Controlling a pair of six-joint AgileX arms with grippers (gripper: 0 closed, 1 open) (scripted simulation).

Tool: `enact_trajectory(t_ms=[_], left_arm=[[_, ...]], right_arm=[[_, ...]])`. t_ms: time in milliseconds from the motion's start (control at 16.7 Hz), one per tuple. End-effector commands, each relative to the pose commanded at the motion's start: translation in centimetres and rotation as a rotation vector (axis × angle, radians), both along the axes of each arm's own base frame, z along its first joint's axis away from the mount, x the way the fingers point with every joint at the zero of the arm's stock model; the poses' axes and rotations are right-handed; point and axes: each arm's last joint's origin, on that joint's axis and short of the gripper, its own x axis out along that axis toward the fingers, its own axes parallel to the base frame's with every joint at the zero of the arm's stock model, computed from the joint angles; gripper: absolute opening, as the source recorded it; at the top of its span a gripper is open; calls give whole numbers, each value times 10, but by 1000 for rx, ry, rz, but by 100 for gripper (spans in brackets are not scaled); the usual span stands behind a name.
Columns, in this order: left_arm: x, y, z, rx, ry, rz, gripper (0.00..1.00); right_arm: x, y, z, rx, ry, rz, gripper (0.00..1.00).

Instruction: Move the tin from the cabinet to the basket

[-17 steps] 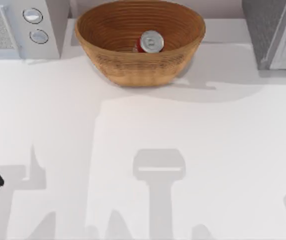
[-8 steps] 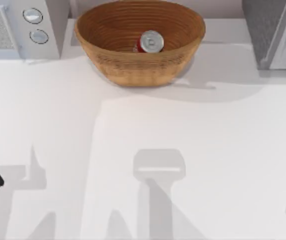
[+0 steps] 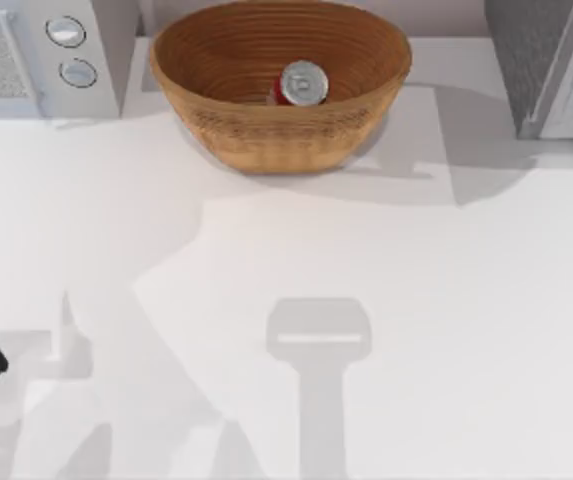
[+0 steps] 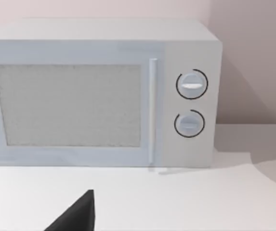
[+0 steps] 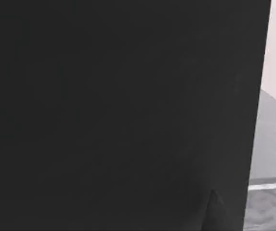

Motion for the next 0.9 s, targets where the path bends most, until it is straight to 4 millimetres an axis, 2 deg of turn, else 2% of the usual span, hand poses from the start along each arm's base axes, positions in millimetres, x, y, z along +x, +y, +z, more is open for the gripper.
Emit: enact_trajectory(t_ms=[240, 480, 660, 900], left_arm=[[0, 0, 0, 0, 0, 0, 100], [0, 0, 0, 0, 0, 0, 100], [0, 0, 0, 0, 0, 0, 100], [0, 0, 0, 0, 0, 0, 100]], right_arm=[[-2, 66, 0, -7, 5, -2, 100], [-16, 114, 0, -20, 7, -1, 100], [-24, 132, 0, -27, 8, 1, 100], [-25, 133, 0, -28, 8, 1, 100]])
